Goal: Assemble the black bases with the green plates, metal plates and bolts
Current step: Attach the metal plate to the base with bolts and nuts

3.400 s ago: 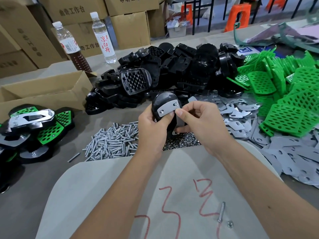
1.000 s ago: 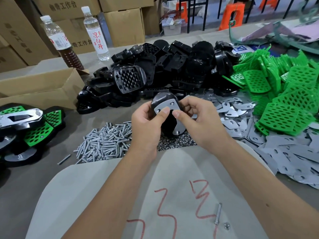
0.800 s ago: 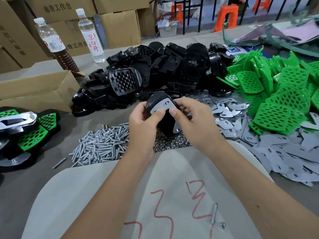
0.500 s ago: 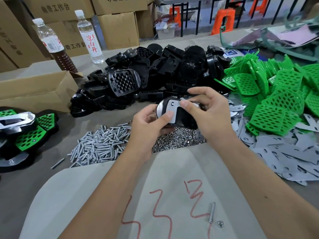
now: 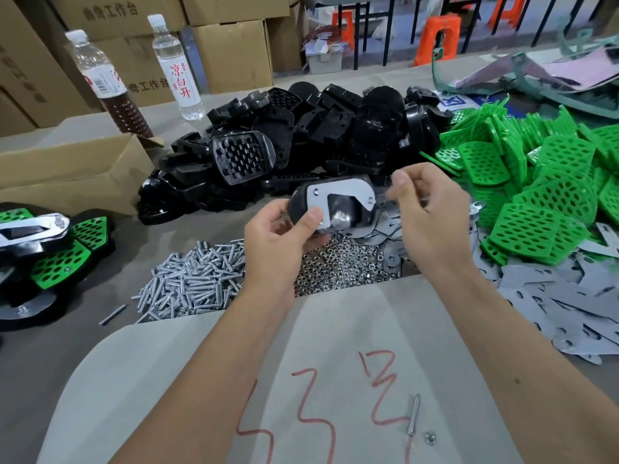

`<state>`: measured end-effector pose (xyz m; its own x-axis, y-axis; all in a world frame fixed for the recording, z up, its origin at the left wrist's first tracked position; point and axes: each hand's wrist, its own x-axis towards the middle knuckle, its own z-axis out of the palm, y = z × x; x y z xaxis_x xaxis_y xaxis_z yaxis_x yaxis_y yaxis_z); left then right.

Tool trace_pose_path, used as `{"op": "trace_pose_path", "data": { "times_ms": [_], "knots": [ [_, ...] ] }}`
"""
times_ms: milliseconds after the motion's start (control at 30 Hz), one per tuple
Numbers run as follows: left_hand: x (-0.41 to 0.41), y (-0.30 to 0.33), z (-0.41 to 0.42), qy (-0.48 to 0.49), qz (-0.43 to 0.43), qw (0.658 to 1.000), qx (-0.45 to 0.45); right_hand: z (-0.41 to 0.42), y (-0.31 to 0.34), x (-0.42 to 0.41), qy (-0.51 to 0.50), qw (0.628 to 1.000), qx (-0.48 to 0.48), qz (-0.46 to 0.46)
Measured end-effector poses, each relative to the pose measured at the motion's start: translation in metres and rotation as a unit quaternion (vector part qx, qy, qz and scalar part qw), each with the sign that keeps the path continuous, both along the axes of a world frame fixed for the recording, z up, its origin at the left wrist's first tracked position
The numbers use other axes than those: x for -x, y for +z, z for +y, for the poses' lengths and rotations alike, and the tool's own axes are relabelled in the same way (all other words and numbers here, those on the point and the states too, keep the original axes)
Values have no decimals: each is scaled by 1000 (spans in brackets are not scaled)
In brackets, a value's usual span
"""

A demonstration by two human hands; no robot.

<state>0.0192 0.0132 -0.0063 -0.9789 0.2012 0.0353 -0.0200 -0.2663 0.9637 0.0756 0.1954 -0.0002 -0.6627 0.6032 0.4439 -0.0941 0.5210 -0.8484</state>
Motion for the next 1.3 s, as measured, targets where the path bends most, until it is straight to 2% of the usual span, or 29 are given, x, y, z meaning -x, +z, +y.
{"op": "trace_pose_path", "data": {
  "times_ms": [67,167,267,400,533,633,733,800,867,967,1067,1200,1300],
  "knots": [
    [3,0,-1,44,-8,999,-26,10,-3,-3,-84,981,-145,-98],
    [4,1,-2,64,-15,997,-51,10,-4,-2,-92,944,-238,-207],
    [3,2,-2,56,-21,996,-59,6,-5,-1,-72,937,-272,-206],
    [3,3,0,66,-29,994,-79,0,-10,1,29,906,-347,-242],
    [3,4,-1,37,-69,992,-100,1,-12,4,48,914,-346,-206],
    [3,6,-2,15,-80,991,-106,0,-12,4,44,939,-313,-132],
    [4,5,-3,7,-79,992,-102,-1,-7,4,-18,969,-247,-26],
    [3,4,-3,8,-61,995,-80,-1,-1,1,-30,987,-137,72],
    [3,3,-4,15,-46,997,-64,-4,5,-3,15,993,1,116],
    [3,2,-5,25,-39,997,-58,-12,6,-7,124,977,153,82],
    [3,2,-4,35,-37,997,-49,-15,3,-4,173,968,178,46],
    [3,2,-4,47,-37,997,-42,-15,-1,0,214,945,246,44],
    [3,1,-3,48,-31,998,-40,-14,0,2,213,947,230,65]
  ]
}}
